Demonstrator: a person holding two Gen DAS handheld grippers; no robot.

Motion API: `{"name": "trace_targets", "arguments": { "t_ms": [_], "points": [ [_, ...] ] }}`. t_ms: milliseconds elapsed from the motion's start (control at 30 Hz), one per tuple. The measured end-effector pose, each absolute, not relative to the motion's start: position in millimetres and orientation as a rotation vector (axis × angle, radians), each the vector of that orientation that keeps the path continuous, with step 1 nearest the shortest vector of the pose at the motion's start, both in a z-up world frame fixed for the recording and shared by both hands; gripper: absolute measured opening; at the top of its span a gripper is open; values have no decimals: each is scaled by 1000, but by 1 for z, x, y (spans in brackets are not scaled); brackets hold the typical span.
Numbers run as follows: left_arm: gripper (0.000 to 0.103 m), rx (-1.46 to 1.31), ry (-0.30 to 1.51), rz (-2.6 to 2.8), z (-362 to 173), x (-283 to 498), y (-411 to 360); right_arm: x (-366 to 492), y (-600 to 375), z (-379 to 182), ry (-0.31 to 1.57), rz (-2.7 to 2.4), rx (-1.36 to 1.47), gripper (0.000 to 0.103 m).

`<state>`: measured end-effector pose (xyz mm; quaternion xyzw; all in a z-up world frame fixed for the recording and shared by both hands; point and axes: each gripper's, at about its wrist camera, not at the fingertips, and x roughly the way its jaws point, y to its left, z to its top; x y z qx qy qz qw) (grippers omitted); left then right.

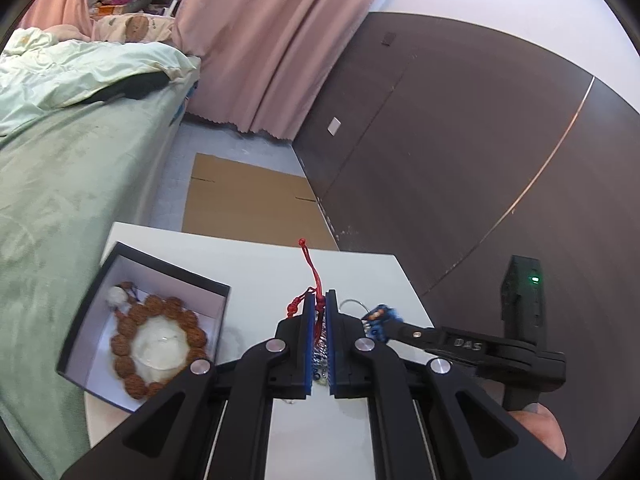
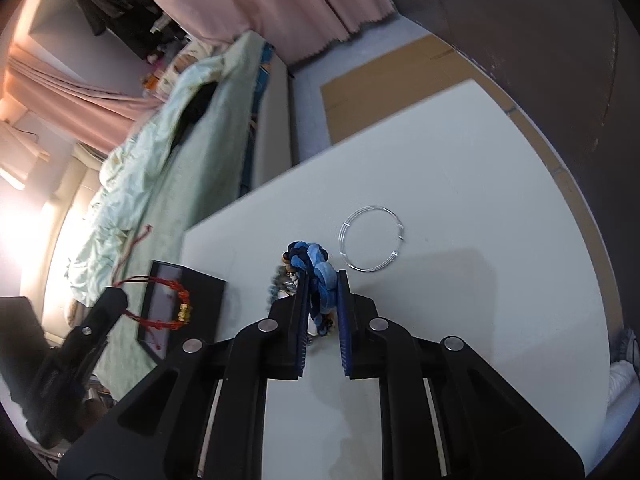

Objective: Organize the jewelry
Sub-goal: 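Lift the red string bracelet with the left tool while the right tool grasps the blue beaded strand, then lower the red string bracelet into the box and open the left tool, then lower the blue beaded strand into the box and open the right tool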

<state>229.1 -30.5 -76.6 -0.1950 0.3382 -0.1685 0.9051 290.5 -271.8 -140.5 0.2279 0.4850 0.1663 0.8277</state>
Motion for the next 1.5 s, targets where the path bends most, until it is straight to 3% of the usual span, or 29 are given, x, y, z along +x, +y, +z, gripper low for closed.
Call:
{"name": "trace_targets", "arguments": {
  "t_ms": [367,733,767,800,867,1500],
  "points": [
    [3,-449,663,-286,-66,224,3,274,-258,-98,898,472,519,14],
    [5,-506,718,-227,-75,227,34,271,-230,-96,901,571,557,14],
    [14,-510,728,-221,-76,228,35,271,-227,-96,901,579,559,14],
    [39,-517,734,-216,-77,229,36,271,-223,-96,900,589,563,14],
    [73,-534,703,-188,-75,226,42,271,-216,-96,895,614,572,14],
    [81,-590,644,-43,-68,216,82,276,-148,-106,922,769,586,15]
  ]
}}
